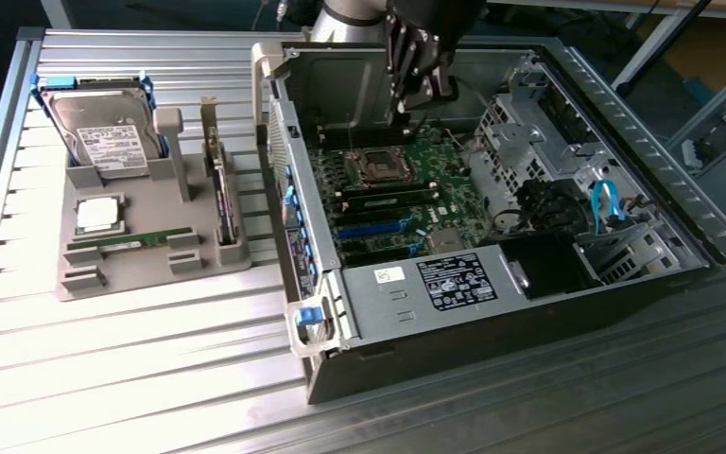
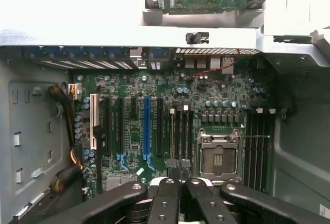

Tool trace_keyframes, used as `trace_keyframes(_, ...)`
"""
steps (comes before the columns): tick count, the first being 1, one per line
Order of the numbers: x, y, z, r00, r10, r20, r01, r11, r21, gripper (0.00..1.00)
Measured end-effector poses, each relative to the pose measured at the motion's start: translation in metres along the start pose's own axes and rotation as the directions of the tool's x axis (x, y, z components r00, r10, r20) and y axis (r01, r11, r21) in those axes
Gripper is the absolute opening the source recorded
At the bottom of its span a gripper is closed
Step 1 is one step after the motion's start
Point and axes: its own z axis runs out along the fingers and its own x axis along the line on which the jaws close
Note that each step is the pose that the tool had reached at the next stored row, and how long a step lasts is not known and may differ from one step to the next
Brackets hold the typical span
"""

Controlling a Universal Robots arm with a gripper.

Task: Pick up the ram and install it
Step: 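Press down the ram until it locks into place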

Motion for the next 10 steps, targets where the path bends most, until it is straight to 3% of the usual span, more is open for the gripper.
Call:
trace_keyframes(5, -0.0001, -0.0001, -0.0068, 1.0, 0.0, 0.0, 0.0, 1.0, 0.0, 0.1)
trace_keyframes(10, -0.0002, -0.0025, -0.0072, 1.0, 0.0, 0.0001, 0.0, 1.0, -0.0002, 0.1)
